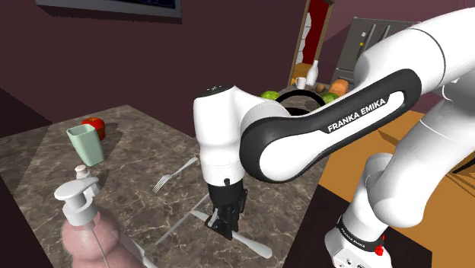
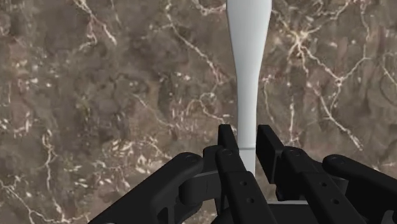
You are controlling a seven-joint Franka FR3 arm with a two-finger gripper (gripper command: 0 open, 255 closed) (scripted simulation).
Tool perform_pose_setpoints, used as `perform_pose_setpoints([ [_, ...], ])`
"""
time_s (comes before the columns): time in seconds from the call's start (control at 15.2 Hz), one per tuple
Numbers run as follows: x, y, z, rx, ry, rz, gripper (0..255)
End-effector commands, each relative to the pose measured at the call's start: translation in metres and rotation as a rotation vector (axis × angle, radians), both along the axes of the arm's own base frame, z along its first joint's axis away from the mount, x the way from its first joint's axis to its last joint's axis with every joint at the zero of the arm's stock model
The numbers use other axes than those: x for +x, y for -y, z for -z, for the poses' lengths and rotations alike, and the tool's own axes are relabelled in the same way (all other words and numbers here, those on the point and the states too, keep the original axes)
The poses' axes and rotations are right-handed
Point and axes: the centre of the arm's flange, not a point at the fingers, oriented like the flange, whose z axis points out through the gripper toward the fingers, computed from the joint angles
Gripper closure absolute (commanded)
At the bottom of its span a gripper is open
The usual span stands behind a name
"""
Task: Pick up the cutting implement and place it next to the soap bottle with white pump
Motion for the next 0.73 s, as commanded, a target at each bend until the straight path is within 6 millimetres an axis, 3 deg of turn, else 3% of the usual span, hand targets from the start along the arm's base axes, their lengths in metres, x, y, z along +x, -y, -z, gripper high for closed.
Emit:
perform_pose_setpoints([
  [0.0, -0.001, 0.000, 0.011, 0.000, 0.000, 0.000, 255],
  [0.66, -0.001, 0.000, 0.064, 0.000, 0.000, 0.000, 255],
])
